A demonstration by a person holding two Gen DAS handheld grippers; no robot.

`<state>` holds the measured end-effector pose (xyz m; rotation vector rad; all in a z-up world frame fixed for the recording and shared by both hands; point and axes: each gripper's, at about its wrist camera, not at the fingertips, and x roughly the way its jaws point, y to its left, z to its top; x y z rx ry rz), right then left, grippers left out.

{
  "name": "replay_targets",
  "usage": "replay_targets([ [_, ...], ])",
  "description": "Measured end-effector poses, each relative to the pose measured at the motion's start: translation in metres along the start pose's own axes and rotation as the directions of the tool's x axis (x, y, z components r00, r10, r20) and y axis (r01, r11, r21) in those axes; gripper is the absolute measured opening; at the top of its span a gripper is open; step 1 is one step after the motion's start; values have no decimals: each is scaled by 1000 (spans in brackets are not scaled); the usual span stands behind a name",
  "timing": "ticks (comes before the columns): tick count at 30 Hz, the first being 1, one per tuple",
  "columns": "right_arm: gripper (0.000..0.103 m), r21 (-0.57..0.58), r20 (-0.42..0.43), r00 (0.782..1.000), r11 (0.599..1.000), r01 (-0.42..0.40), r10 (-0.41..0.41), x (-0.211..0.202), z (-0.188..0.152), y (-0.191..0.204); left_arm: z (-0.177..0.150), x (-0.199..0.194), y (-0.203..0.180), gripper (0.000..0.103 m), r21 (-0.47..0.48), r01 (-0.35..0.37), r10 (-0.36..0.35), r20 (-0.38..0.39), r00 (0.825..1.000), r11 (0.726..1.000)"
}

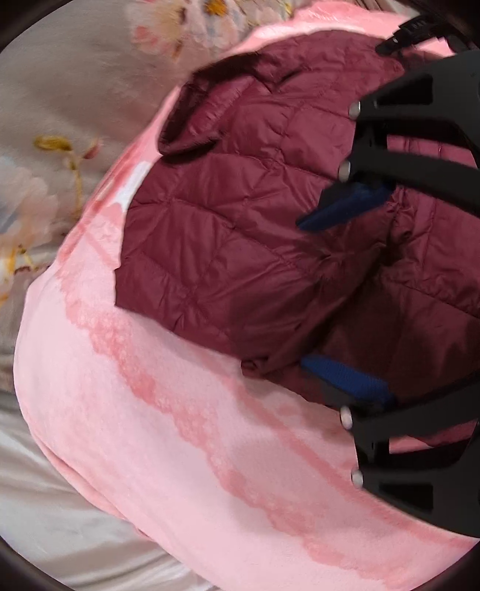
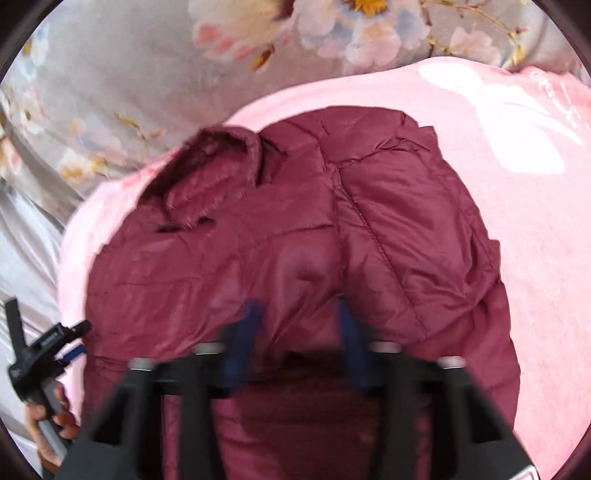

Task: Fold large clothes

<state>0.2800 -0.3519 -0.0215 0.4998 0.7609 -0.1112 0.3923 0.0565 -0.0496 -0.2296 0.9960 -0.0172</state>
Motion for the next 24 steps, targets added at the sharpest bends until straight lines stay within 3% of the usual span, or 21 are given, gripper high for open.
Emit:
replay_targets([
  [3, 4, -58, 137, 991, 998, 13, -4, -42, -5, 9, -5, 8, 2, 35, 18, -37, 37, -7, 999, 999],
  [5, 3, -98, 158, 986, 993, 72, -56, -45, -10, 11, -12, 8, 1, 27, 58, -74, 73, 22, 997, 996],
  [7, 3, -136, 110, 986, 981, 140, -126, -24, -19, 9, -19, 8, -1, 27, 87, -93, 89, 49, 995, 992],
  [10, 3, -126, 46, 989, 981, 147, -142, -2, -28, -1, -31, 9, -7, 27, 135, -143, 130, 98, 987, 980],
  [24, 4, -149, 49, 985, 974, 172, -166, 8, -37, 0, -39, 12, -20, 27, 194, -233, 202, 168, 965, 953],
])
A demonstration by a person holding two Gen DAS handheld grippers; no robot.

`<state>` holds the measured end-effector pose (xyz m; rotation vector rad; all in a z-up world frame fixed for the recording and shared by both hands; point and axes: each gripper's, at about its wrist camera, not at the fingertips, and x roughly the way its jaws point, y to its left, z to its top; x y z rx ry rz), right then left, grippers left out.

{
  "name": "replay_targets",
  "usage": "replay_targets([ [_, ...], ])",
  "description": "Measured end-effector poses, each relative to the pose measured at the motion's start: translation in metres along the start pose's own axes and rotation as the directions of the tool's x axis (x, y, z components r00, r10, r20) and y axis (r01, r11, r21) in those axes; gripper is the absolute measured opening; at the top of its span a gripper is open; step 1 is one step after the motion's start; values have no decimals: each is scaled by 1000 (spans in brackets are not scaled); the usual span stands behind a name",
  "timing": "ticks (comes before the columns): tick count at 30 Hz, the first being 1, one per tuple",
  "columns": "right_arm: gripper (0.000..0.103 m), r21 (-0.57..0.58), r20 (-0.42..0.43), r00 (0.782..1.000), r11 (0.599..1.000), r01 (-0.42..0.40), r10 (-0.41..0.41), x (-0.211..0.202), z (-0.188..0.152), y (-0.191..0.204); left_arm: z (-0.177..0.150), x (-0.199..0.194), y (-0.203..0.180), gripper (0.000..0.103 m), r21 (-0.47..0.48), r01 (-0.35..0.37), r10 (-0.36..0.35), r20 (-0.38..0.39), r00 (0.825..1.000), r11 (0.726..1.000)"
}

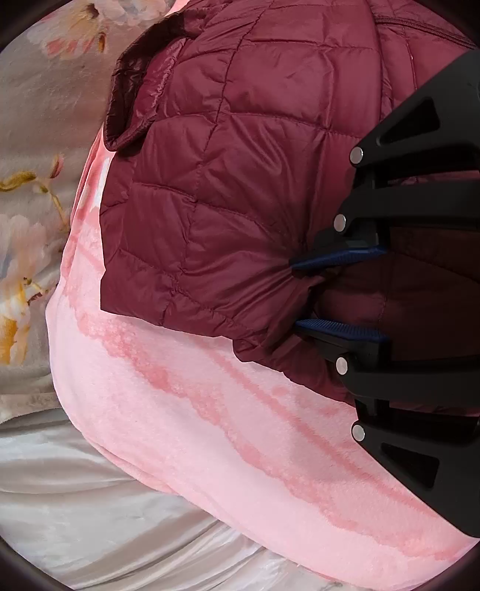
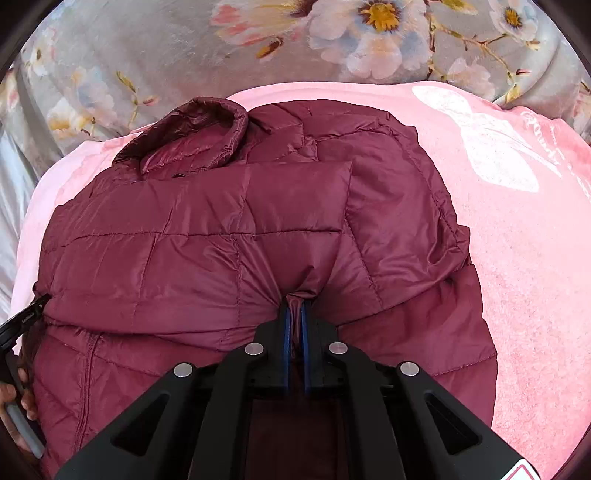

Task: Fold large clothes

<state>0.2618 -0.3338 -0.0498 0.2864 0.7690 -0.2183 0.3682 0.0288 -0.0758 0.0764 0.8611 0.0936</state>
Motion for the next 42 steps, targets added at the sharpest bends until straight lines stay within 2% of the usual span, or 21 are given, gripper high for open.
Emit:
replay_targets([
  [6, 4, 9, 2, 1000, 1000, -6, 6, -2, -1, -2, -3, -3, -4, 27, 27, -20, 20, 7, 1000, 999],
  [10, 6, 34, -12, 999, 998, -45, 45, -6, 0, -8, -5, -8, -4, 27, 44, -25, 24, 8, 1000, 999],
  [13, 18, 73, 27, 999, 997, -37, 35, -34, 0, -17, -5, -26, 7, 28, 30, 44, -45, 2, 999, 999],
  [14, 20, 74, 59, 998, 997, -28, 23, -45, 3, -16, -1, -36, 12, 28, 18, 81, -81, 2, 997, 997],
  [16, 20, 61, 96, 994, 997, -56, 50, -59, 15, -6, 9, -48, 12, 28, 13, 112, -112, 22, 993, 994],
  [19, 20, -12, 79, 990, 993, -114, 114, -54, 30, 28, 31, -63, -10, 30, 35, 168, -169, 41, 985, 985],
  [21, 20, -81, 31, 990, 988, -134, 137, -36, 32, 58, 40, -59, -37, 35, 80, 191, -192, 13, 981, 978],
  [24, 20, -139, -51, 991, 982, -129, 123, -6, 20, 82, 33, -39, -70, 35, 119, 205, -197, -72, 978, 971],
  [26, 19, -148, -91, 990, 981, -125, 112, 9, 7, 85, 24, -24, -77, 35, 122, 202, -188, -118, 975, 972],
  [34, 18, -206, -62, 994, 973, -102, 91, 11, -8, 92, -3, -21, -90, 36, 189, 131, -125, -44, 991, 973],
  [36, 19, -175, -91, 987, 973, -148, 133, 5, -1, 86, 1, -25, -87, 36, 176, 160, -151, -65, 986, 971],
  [38, 20, -90, -99, 970, 969, -230, 221, -2, 12, 72, 14, -32, -73, 38, 131, 245, -235, -86, 968, 961],
  [39, 21, -46, -89, 964, 965, -256, 252, -5, 21, 62, 23, -35, -67, 47, 111, 269, -261, -85, 962, 957],
  [41, 31, 52, -53, 954, 955, -292, 295, -5, 45, 46, 48, -38, -59, 61, 58, 308, -304, -65, 950, 950],
  [42, 33, 80, -40, 952, 951, -300, 303, -3, 54, 41, 62, -37, -57, 63, 32, 322, -320, -54, 946, 946],
])
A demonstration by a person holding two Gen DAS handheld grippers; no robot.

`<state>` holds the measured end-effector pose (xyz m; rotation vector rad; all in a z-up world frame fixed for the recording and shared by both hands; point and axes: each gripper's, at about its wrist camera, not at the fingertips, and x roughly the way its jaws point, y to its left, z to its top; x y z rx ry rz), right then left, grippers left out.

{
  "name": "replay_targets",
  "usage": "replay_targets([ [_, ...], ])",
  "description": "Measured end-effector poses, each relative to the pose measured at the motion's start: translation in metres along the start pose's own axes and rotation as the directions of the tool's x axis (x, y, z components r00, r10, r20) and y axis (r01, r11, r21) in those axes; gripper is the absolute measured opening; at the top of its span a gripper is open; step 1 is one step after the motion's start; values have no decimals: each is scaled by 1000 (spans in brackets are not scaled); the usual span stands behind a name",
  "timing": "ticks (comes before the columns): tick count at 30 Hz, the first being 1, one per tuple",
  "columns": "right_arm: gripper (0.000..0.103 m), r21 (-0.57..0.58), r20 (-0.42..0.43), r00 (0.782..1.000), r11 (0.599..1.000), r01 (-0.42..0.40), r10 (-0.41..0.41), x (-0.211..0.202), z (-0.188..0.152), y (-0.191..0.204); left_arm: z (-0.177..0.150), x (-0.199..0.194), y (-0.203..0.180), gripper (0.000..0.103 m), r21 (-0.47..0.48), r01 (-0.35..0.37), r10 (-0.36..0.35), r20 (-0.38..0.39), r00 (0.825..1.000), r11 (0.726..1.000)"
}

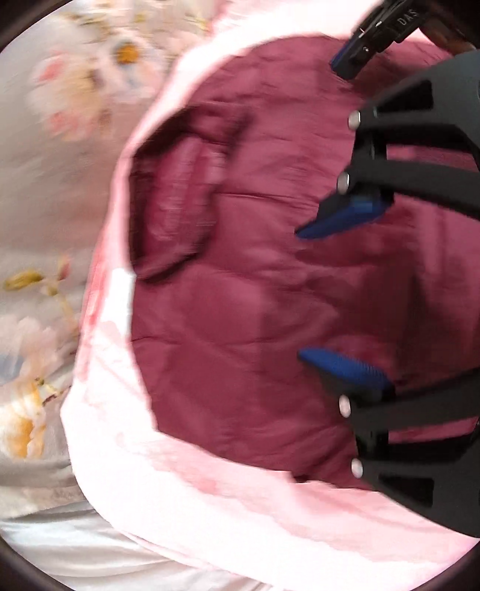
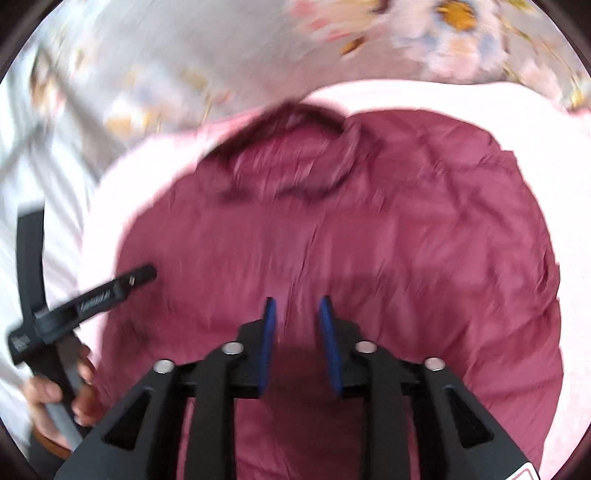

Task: Fold large clothes

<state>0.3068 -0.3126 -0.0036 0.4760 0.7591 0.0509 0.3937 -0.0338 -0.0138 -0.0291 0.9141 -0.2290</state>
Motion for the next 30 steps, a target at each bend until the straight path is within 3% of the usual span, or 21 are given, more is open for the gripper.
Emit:
replay_targets([
  [4, 35, 97, 19, 999, 995, -34, 32, 23, 42, -15, 50, 28, 0, 63, -72, 20, -22, -23, 999, 997],
  [7, 35, 196, -18, 994, 975, -102, 107, 54, 57, -25, 68, 55, -4, 63, -125, 79, -89, -69, 994, 989],
  [10, 35, 244, -44, 991, 963, -112, 126, 78, 62, -30, 77, 86, -10, 61, -168, 116, -134, -105, 985, 979],
  [11, 33, 242, -48, 991, 964, -110, 125, 83, 63, -30, 77, 91, -12, 50, -173, 125, -145, -107, 984, 977],
  [12, 28, 223, -42, 992, 969, -103, 116, 86, 65, -28, 77, 95, -13, 29, -179, 134, -157, -126, 979, 975],
  [13, 13, 195, -28, 995, 977, -92, 99, 84, 66, -25, 76, 98, -16, 17, -174, 155, -180, -140, 974, 972],
  [14, 10, 170, -14, 996, 982, -84, 88, 80, 66, -23, 74, 99, -17, 7, -170, 168, -194, -149, 970, 971],
  [18, 9, 13, 55, 998, 1000, 12, -13, 63, 63, -8, 66, 91, -21, 5, -106, 157, -169, -105, 980, 982],
  [21, 9, -15, 4, 996, 996, 84, -84, 83, 57, -12, 57, 93, -20, 0, -66, 105, -111, -92, 990, 992],
  [24, 7, -2, -24, 996, 996, 86, -86, 98, 52, -23, 46, 106, -16, 0, -50, 90, -94, -93, 991, 995],
  [30, 6, -90, 11, 989, 985, 150, -149, 103, 47, -12, 42, 103, -25, 0, 15, 42, -42, -39, 998, 999],
])
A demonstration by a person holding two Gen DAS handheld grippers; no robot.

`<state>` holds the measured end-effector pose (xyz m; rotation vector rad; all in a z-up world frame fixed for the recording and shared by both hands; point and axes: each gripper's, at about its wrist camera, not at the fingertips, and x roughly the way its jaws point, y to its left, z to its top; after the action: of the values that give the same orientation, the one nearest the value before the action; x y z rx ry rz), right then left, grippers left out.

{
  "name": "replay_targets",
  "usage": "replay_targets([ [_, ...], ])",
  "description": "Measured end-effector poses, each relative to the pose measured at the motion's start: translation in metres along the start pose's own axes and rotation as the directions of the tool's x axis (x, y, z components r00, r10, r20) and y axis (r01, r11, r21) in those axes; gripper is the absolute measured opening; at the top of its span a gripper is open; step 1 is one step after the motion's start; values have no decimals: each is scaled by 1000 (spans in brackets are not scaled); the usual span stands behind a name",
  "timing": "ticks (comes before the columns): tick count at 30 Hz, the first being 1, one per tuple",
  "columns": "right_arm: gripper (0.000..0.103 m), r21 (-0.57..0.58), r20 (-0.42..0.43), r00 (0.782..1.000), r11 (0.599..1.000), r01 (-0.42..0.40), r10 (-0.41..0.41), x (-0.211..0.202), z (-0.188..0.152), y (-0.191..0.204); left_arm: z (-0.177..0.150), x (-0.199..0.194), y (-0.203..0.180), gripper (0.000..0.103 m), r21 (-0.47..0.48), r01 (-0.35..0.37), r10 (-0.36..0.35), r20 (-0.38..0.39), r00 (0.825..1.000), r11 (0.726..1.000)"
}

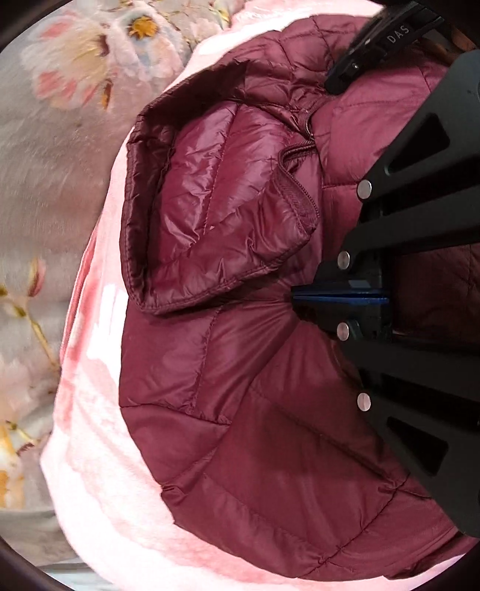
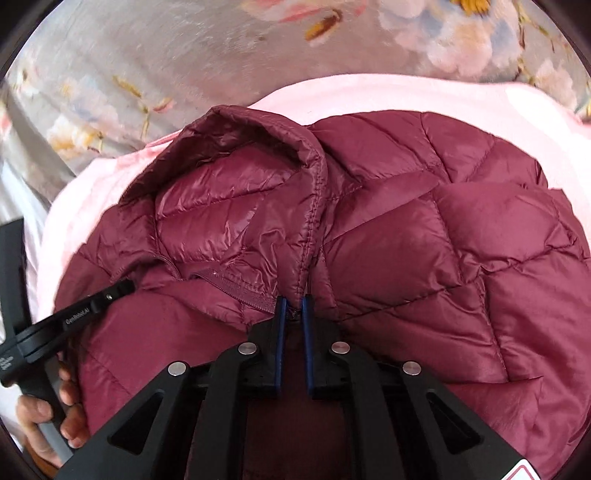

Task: Fold large clothes

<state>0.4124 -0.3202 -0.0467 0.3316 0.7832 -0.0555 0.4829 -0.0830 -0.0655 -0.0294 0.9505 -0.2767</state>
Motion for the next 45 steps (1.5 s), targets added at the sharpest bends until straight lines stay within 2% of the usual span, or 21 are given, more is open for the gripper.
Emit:
replay_targets([
  [3, 6, 9, -9, 1000, 1000, -15, 15, -4, 2, -3, 0, -12, 0, 0, -4, -4, 4, 12, 1000, 1000],
  [5, 7, 30, -7, 1000, 999, -19, 19, -14, 4, -6, 7, -31, 4, 0, -12, 23, -22, 40, 999, 1000],
  [8, 10, 69, 64, 997, 997, -45, 41, -42, 19, -14, 31, -59, 9, 0, -4, 28, -27, 112, 993, 1000],
  [10, 10, 102, 113, 992, 993, -66, 54, -50, 42, -17, 53, -67, 11, 0, -25, 36, -33, 130, 991, 999],
  [13, 11, 158, 170, 982, 982, -104, 77, -42, 87, -19, 98, -58, 9, 1, -88, 54, -42, 131, 990, 995],
  [15, 12, 210, 182, 978, 967, -144, 105, -27, 110, -21, 115, -47, 9, 1, -139, 69, -51, 133, 990, 988],
  [18, 12, 212, 159, 985, 972, -98, 64, -1, 126, -17, 135, -13, 9, 1, -208, 101, -86, 80, 993, 973],
  [19, 16, 189, 115, 992, 979, -71, 50, 14, 126, -13, 134, -5, 10, 1, -212, 102, -92, 55, 994, 972],
  [22, 16, 105, 22, 998, 993, -57, 55, 25, 110, -6, 119, 18, 7, 1, -185, 91, -96, -17, 995, 978],
  [25, 16, -31, 26, 998, 998, 54, -53, 22, 89, 2, 97, 24, 6, 1, -84, 37, -40, -37, 999, 996],
  [27, 8, -69, 29, 994, 991, 111, -109, 25, 81, -2, 86, 28, 10, 1, -54, 29, -31, -50, 998, 998],
  [32, 4, -76, 35, 994, 991, 108, -106, 37, 74, -12, 66, 30, 4, 1, 33, -12, 12, 3, 1000, 999],
  [37, 4, -137, 80, 982, 974, 180, -170, 41, 65, 2, 53, 31, -7, 1, 80, -67, 61, 78, 995, 995],
  [45, 4, -124, 82, 985, 979, 159, -150, 42, 68, -1, 52, 31, -16, 1, 119, -119, 108, 99, 989, 986],
])
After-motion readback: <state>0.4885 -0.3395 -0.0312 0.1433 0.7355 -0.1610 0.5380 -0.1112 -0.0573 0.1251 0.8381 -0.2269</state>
